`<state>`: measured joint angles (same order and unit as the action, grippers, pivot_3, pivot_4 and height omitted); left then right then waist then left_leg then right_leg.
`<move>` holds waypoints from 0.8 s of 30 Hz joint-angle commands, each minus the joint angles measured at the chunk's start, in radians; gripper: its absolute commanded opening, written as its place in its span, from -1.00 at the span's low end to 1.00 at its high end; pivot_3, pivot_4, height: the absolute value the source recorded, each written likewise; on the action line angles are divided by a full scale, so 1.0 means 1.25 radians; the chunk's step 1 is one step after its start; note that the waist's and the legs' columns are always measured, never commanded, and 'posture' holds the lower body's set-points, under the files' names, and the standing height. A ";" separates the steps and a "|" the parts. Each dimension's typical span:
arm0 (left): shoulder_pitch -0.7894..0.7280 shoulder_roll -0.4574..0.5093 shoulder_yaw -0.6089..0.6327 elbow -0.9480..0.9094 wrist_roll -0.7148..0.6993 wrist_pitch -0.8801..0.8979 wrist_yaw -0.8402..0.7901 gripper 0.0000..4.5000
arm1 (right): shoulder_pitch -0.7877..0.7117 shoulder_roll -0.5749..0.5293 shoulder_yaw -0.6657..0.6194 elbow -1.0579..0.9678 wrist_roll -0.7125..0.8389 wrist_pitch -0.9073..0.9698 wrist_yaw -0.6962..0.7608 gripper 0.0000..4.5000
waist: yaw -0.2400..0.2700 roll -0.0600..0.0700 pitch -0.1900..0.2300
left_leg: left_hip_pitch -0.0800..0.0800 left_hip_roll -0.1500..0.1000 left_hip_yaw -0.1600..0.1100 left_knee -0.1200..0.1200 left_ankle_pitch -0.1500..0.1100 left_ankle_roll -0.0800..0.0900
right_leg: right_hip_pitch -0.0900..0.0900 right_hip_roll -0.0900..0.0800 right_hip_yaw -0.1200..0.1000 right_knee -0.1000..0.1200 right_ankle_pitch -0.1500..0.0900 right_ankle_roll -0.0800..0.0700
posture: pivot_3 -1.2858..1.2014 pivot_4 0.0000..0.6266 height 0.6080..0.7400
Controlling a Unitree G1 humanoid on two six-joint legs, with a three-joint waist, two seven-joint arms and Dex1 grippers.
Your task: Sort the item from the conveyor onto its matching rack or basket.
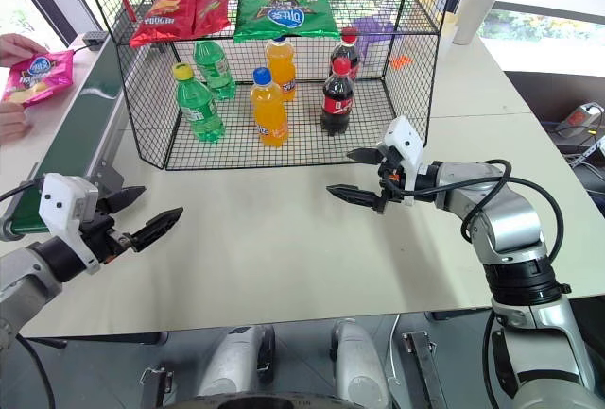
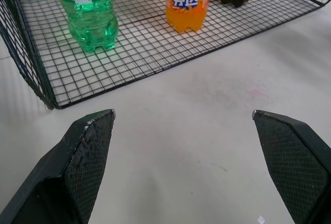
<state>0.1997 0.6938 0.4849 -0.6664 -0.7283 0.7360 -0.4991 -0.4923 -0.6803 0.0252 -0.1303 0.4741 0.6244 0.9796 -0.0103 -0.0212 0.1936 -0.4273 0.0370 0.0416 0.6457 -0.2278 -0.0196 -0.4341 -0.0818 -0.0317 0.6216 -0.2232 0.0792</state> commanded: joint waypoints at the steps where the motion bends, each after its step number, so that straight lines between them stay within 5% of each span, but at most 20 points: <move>1: -0.006 0.000 0.003 -0.010 0.004 -0.016 0.002 0.98 | -0.017 0.005 -0.011 -0.008 -0.001 -0.017 -0.004 1.00 | 0.000 0.000 0.000 | 0.000 0.000 0.000 0.000 0.000 0.000 | 0.000 0.000 0.000 0.000 0.000 0.000 | 0.03 -0.52 1.00; 24: -0.017 -0.005 -0.015 -0.018 0.022 -0.015 0.018 0.98 | -0.019 0.013 -0.001 -0.012 -0.002 -0.014 -0.010 1.00 | 0.000 0.000 0.000 | 0.000 0.000 0.000 0.000 0.000 0.000 | 0.000 0.000 0.000 0.000 0.000 0.000 | 0.03 -0.52 1.00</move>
<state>0.1810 0.6868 0.4590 -0.6665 -0.7069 0.7313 -0.4788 -0.4975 -0.6671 0.0344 -0.1301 0.4729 0.6220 0.9692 -0.0103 -0.0212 0.1936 -0.4271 0.0370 0.0416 0.6461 -0.2277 -0.0195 -0.4337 -0.0816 -0.0317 0.6221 -0.2231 0.0793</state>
